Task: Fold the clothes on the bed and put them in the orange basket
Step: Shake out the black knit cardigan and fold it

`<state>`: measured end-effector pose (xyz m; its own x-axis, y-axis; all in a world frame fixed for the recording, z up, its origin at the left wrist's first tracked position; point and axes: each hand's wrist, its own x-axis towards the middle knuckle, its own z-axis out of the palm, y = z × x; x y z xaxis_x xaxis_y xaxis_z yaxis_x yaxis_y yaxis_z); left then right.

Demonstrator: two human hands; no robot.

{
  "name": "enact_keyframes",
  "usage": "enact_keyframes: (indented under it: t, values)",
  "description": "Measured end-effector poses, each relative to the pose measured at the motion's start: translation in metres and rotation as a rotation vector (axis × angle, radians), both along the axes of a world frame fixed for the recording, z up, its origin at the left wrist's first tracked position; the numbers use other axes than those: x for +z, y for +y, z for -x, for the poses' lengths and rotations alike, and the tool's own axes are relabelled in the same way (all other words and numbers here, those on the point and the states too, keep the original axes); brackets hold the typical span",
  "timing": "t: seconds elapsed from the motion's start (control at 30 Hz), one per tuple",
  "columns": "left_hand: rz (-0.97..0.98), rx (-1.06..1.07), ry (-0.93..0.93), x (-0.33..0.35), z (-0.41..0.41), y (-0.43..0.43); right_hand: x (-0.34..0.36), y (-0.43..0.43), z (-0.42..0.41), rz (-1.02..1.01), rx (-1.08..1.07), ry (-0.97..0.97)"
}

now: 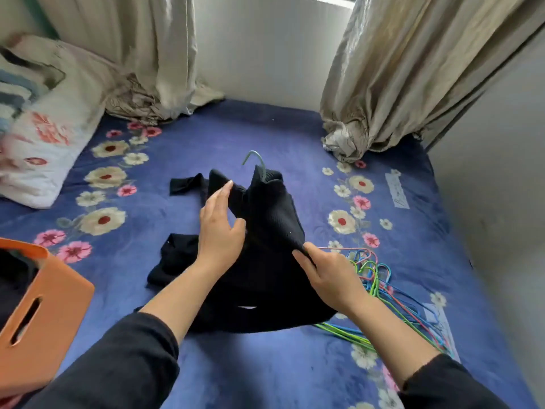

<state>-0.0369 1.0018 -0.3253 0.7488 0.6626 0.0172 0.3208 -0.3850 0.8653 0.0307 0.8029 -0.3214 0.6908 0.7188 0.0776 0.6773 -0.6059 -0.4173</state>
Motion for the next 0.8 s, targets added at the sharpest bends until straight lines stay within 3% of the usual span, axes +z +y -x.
enact_keyframes:
  t: [0.23,0.4,0.57,0.8]
  values:
    - [-0.519,-0.202,-0.194,0.122,0.03,0.037,0.127,-0.013,-0.009,-0.031,0.194,-0.413]
    - [-0.449,-0.266,-0.305,0.186,0.055,0.038,0.189,-0.017,-0.002,0.022,0.174,-0.642]
    - [-0.522,-0.353,-0.397,0.204,0.077,0.015,0.213,-0.012,0.022,-0.026,-0.041,-0.215]
    - [-0.325,-0.429,-0.455,0.208,0.09,-0.01,0.227,0.001,0.051,-0.191,-0.158,0.116]
